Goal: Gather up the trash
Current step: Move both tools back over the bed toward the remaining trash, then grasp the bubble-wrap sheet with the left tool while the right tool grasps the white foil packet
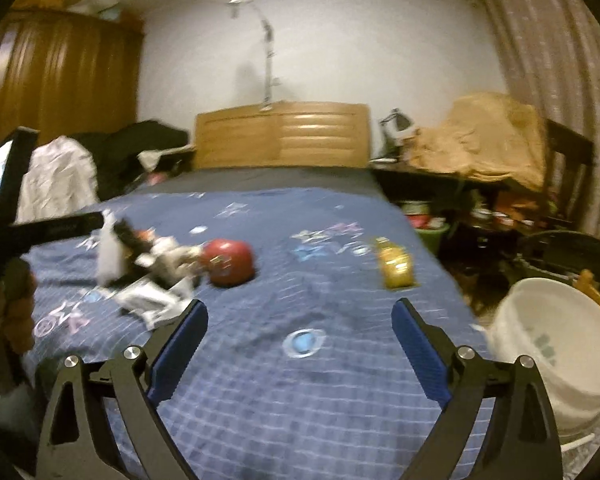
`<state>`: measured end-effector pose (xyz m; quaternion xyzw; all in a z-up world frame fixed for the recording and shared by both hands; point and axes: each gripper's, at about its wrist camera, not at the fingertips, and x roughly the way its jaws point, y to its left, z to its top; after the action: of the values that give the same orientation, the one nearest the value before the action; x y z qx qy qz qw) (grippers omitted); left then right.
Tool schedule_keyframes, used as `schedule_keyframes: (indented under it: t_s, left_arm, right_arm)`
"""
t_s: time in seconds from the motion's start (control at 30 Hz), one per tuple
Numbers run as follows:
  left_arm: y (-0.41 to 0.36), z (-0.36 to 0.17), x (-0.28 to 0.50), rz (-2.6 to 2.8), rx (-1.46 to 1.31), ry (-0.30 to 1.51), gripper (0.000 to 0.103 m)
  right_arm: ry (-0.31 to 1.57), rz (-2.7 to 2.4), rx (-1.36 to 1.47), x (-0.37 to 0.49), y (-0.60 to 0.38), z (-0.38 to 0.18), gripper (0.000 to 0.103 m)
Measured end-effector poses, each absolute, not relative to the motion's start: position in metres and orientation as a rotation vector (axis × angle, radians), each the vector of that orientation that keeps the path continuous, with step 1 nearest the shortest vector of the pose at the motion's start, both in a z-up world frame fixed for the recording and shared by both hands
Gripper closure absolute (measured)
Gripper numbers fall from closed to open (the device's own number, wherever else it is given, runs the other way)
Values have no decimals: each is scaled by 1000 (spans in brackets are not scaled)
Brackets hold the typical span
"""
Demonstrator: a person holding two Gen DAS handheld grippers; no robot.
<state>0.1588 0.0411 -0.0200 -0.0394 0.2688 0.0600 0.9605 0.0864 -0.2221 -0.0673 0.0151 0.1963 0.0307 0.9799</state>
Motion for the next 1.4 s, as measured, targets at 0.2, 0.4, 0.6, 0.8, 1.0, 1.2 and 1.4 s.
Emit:
schedule_keyframes:
  t_s: [0.2,0.4,0.6,0.8,1.0,1.2,1.4]
  left_arm:
    - [98,-55,200,67,-183,736,22]
    - [85,-74,229,36,-99,770,25]
    - [90,-93,261,46,-116,865,60]
    - [108,-66,208,65,-142,784,60]
    - [122,-52,165,84,-132,771,60]
    - [123,-60,146,64,-130,812,60]
    - [123,-64,140,49,-156,818,60]
  right_arm:
    - [454,97,16,97,-212,-77,10]
    - [501,72,50,109,-225,-86,10]
    - [513,70,50,111,-229,-87,10]
    - [517,101,54,110,-227,-86,10]
    - [527,169,33,111,-213,-83,10]
    - [563,360,-44,138,-179,-72,10]
    - [644,610,-279,204,-117,-52,10]
